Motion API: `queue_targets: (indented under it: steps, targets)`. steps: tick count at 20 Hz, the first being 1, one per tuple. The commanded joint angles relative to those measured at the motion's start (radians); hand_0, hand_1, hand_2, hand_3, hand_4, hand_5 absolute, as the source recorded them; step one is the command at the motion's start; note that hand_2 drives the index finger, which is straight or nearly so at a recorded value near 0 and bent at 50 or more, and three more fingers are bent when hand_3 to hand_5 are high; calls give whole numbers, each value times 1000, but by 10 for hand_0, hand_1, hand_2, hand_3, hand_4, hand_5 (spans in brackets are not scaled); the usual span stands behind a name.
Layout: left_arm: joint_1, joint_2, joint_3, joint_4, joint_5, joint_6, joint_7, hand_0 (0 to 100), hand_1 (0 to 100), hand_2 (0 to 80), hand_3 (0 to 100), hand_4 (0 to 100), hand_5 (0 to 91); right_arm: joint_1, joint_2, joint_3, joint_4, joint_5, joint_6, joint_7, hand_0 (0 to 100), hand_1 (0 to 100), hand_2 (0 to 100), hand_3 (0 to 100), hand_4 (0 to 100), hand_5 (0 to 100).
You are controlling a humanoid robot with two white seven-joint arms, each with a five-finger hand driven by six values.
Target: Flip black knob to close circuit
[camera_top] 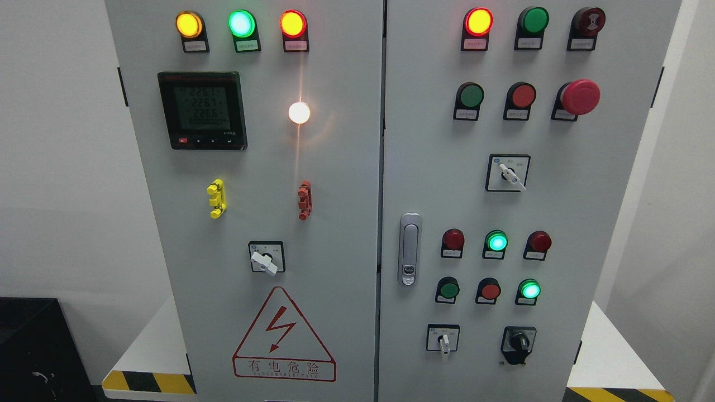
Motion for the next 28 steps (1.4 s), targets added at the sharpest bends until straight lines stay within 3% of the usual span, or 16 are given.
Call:
queue_targets:
  steps: [1, 8, 28]
  targets:
    - [23, 0, 0, -31, 0, 1, 0, 120, 556, 0, 0, 0, 0, -51, 1, -15, -31, 17, 4, 2, 0, 0, 848, 998, 904, 957]
    - [23, 1, 0, -29, 0, 1, 0, 120, 556, 0, 0, 0, 0, -108, 0, -21, -31, 26, 23, 37, 0, 0, 848, 1000, 907, 958]
    - [23, 1, 0, -31, -1, 1, 0, 120, 556, 0, 0, 0, 0, -189, -11, -72, -8, 64, 47, 43, 0, 0, 847, 1000, 905, 954]
